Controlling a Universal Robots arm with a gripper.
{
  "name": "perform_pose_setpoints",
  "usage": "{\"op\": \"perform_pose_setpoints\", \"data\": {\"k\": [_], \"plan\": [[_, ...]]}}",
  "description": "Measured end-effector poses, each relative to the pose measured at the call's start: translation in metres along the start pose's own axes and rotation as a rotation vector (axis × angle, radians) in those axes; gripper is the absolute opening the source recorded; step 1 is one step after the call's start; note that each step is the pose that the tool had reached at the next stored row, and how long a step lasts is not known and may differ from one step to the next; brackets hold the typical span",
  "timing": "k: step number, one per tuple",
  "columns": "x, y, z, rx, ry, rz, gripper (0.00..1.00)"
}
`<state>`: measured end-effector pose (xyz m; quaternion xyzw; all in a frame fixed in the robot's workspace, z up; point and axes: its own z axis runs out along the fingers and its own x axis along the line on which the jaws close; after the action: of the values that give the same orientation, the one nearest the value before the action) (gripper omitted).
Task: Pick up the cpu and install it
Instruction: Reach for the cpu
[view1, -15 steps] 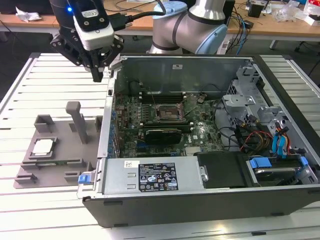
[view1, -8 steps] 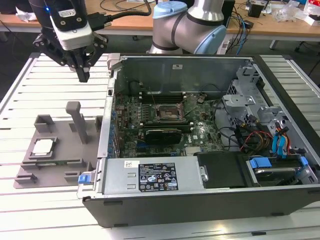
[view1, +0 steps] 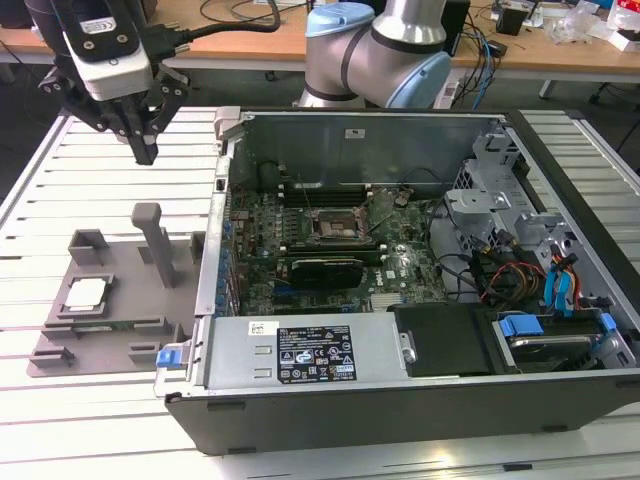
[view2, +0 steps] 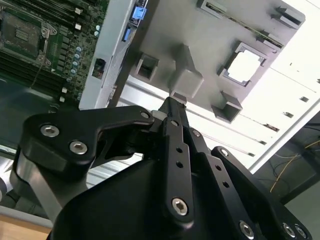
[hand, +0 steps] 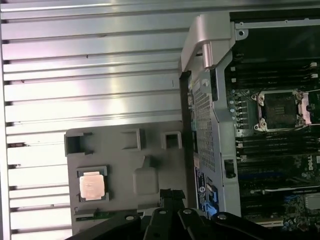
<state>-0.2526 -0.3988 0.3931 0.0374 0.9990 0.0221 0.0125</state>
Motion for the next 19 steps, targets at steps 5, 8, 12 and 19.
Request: {"op": "perform_pose_setpoints", "data": {"k": [5, 8, 12, 19], "plan": [[0.0148, -0.0011, -0.0003, 0.0000, -0.0001, 0.000, 0.11], [0.0242, -0.0018, -0.0005, 0.0000, 0.0000, 0.000, 0.11], [0.0364, -0.0027, -0.0007, 0.0000, 0.0000, 0.000, 0.11], [0.0550, -0.0041, -0.0010, 0.0000, 0.0000, 0.000, 0.11]]}}
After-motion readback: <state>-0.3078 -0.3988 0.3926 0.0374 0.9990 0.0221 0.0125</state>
